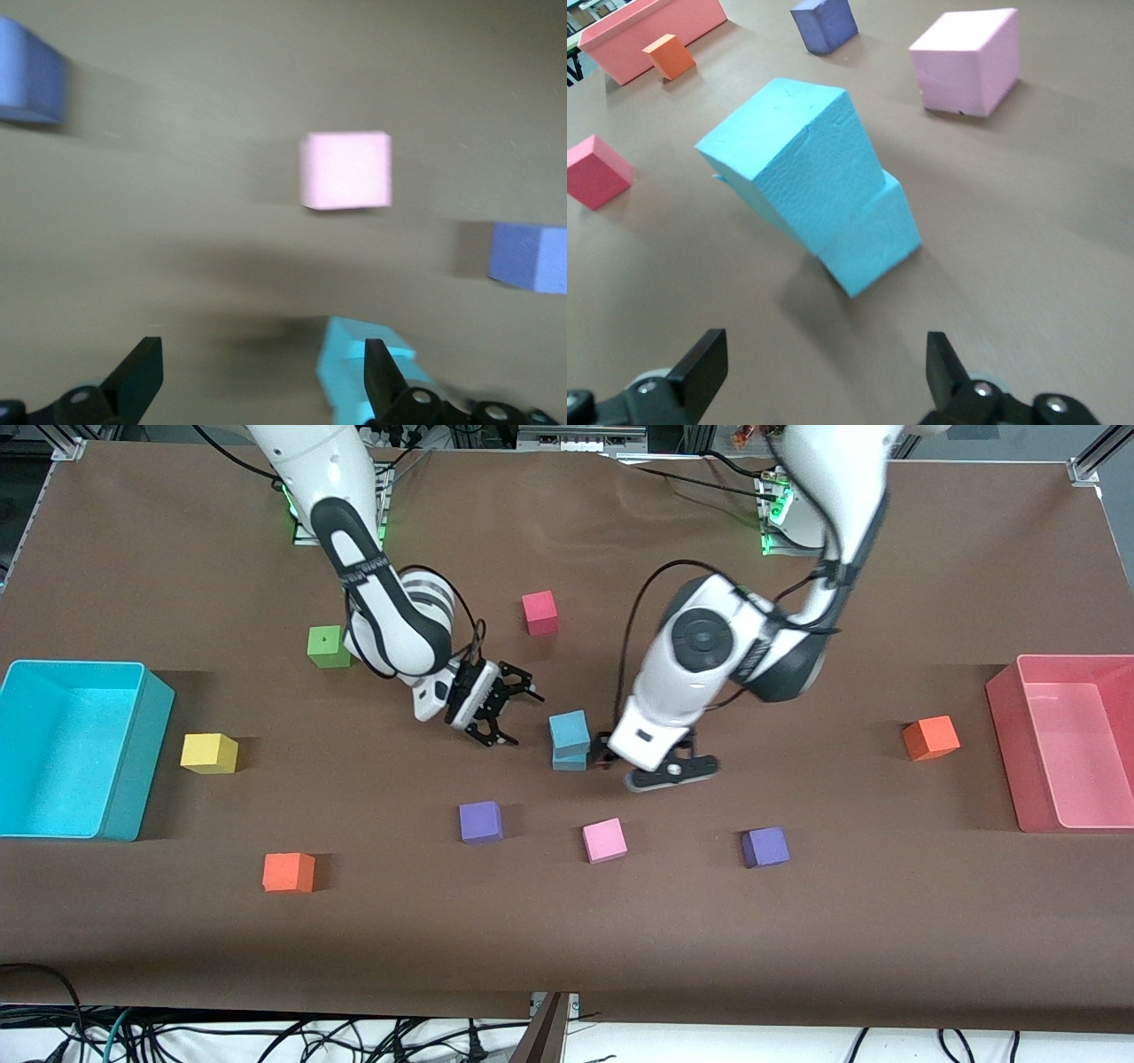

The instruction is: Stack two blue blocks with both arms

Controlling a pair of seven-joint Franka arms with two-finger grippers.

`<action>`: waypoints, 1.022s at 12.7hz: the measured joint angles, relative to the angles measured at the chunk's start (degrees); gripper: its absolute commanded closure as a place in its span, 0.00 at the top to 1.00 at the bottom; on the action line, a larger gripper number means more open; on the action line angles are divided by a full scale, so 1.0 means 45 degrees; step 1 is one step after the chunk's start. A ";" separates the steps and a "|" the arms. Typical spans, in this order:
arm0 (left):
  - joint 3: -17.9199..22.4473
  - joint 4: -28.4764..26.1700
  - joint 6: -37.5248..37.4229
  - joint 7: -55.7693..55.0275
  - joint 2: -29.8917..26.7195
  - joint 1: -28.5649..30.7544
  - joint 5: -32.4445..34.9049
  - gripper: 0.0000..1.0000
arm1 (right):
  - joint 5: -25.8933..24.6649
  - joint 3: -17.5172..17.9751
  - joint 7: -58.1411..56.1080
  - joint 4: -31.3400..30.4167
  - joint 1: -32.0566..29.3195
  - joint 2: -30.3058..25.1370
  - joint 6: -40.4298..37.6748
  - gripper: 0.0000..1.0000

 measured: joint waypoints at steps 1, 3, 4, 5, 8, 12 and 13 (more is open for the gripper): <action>-0.0236 -0.0477 -0.0626 0.0715 -0.0732 0.0725 0.0000 1.00 | -0.0982 0.0025 0.1363 -0.0502 -0.0268 -0.0591 -0.0265 0.99; -0.0412 -0.1031 -0.2333 0.2737 -0.2106 0.2196 0.0001 1.00 | -0.3139 0.0055 0.4298 -0.1234 -0.0912 -0.1628 -0.1289 0.99; -0.0408 -0.1122 -0.3292 0.3992 -0.2717 0.2981 0.0001 1.00 | -0.4037 0.0059 0.5536 -0.1451 -0.1270 -0.2018 -0.1920 0.99; -0.0318 -0.1191 -0.4230 0.5292 -0.3302 0.3750 0.0001 1.00 | -0.4906 0.0060 0.6671 -0.1583 -0.1646 -0.2327 -0.2491 0.99; 0.1588 -0.1450 -0.6088 0.8829 -0.4599 0.4589 0.0002 1.00 | -0.9289 0.0060 1.1121 -0.1619 -0.2903 -0.3146 -0.4112 0.99; 0.2862 -0.1924 -0.7020 1.0237 -0.5435 0.4643 0.0175 1.00 | -1.7416 0.0043 1.7049 -0.1610 -0.5058 -0.4464 -0.6449 0.99; 0.2830 -0.1943 -0.7251 1.0237 -0.5546 0.4596 0.0278 1.00 | -1.8878 0.0035 1.8153 -0.1603 -0.5385 -0.4751 -0.6828 0.99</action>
